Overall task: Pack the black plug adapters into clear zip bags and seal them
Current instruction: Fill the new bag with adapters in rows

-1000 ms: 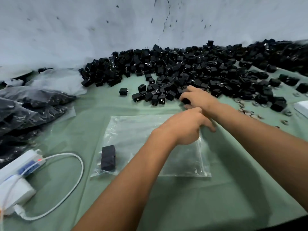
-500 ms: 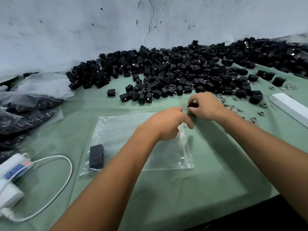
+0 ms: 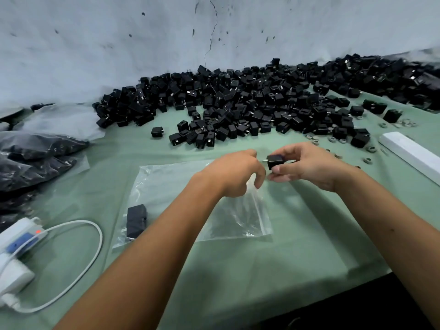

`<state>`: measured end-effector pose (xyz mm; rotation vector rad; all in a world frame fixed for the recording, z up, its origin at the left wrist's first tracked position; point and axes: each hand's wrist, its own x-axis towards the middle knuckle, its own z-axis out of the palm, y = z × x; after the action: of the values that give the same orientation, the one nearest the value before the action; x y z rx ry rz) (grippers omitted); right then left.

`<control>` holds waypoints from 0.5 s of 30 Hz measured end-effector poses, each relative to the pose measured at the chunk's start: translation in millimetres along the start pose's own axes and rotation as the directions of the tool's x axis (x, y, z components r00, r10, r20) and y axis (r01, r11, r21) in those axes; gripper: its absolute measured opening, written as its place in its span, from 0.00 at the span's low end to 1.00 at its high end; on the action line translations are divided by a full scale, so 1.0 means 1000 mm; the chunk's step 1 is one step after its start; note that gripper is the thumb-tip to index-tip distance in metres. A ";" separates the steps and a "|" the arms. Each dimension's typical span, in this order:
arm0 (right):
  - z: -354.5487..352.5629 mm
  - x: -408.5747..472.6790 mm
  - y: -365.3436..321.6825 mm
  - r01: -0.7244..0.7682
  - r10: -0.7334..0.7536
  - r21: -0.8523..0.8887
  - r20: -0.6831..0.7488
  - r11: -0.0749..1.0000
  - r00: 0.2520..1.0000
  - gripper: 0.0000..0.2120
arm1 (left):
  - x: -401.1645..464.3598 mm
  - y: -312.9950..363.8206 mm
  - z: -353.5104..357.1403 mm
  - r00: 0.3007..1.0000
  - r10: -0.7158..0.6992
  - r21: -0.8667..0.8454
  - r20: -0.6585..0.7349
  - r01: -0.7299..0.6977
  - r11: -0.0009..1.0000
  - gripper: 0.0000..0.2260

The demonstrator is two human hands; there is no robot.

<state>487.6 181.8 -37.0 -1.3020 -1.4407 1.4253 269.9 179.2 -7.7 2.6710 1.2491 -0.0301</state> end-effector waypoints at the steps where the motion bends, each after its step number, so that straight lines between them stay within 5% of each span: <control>1: 0.000 -0.002 0.000 -0.001 0.003 -0.049 0.040 0.999 0.999 0.13 | 0.000 -0.002 -0.002 1.000 -0.001 0.003 -0.023 0.001 1.000 0.17; 4: 0.000 -0.005 -0.003 0.016 0.007 -0.176 0.130 0.984 0.991 0.13 | -0.001 -0.006 -0.007 0.998 0.003 0.005 -0.061 -0.003 1.000 0.12; 10: 0.009 -0.007 -0.013 0.024 0.001 -0.122 0.203 0.992 0.979 0.12 | -0.009 -0.012 -0.015 0.992 0.028 0.015 -0.119 -0.027 1.000 0.09; 15: 0.023 -0.003 -0.019 0.107 0.024 -0.455 0.272 0.884 0.962 0.08 | -0.020 -0.009 -0.030 0.976 0.031 -0.040 -0.215 -0.040 0.998 0.11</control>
<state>463.3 175.4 -21.2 -1.3819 -2.0828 1.3093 248.8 175.1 22.3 2.7152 1.2437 0.2952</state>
